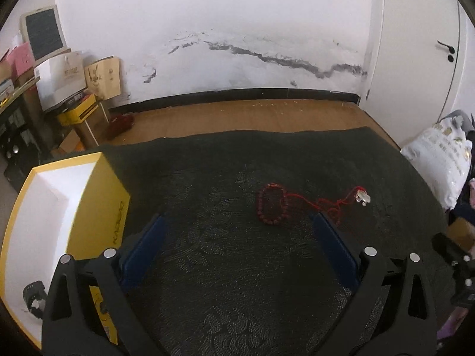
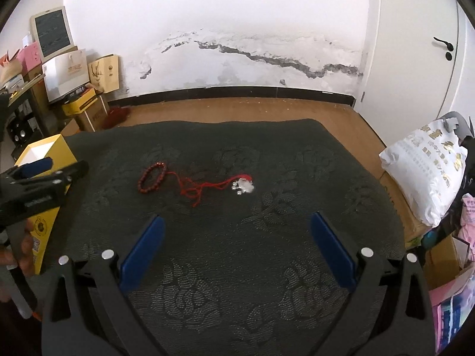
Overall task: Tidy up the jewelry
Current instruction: 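Lower the left tool to the red beaded bracelet and close on it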
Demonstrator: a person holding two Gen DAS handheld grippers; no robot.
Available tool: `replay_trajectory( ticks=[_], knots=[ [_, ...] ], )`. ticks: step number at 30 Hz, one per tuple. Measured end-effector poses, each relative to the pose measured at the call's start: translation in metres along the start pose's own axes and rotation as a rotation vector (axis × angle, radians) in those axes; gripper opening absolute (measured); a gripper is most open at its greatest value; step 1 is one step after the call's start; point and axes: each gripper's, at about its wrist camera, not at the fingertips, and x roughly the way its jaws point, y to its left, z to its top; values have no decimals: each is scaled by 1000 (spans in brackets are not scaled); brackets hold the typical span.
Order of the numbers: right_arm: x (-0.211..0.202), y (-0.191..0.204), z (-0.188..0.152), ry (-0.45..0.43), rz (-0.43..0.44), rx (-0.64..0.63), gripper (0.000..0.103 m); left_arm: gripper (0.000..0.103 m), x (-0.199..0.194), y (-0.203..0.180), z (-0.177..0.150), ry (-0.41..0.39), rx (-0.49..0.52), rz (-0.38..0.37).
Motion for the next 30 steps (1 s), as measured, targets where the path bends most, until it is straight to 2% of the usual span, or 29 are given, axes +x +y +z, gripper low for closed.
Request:
replay_trajectory(
  ticks=[6,11,18,20,22,26,29,30],
  knots=[
    [2,0,2,-3,25,-14,95,96,30,-9,-3,51,-6,-2],
    [8,1,1,19,48,-21,95,96,77,-25,-1,74,51,34],
    [14,-4,2,38,53,-20,95,96,132,-7,5,139,-21,80],
    [15,-7,1,41,50,-17,95,94,149,-1,2,179,-30,75],
    [17,-9,1,45,47,-17,95,88,161,-1,-2,206,-20,66],
    [22,-12,4,51,41,-11,95,86,162,-10,-3,164,26,57],
    [29,-15,7,63,47,6,95,66,161,-13,-4,145,22,8],
    [30,-15,8,66,48,10,95,53,160,-18,-4,137,52,0]
  ],
)
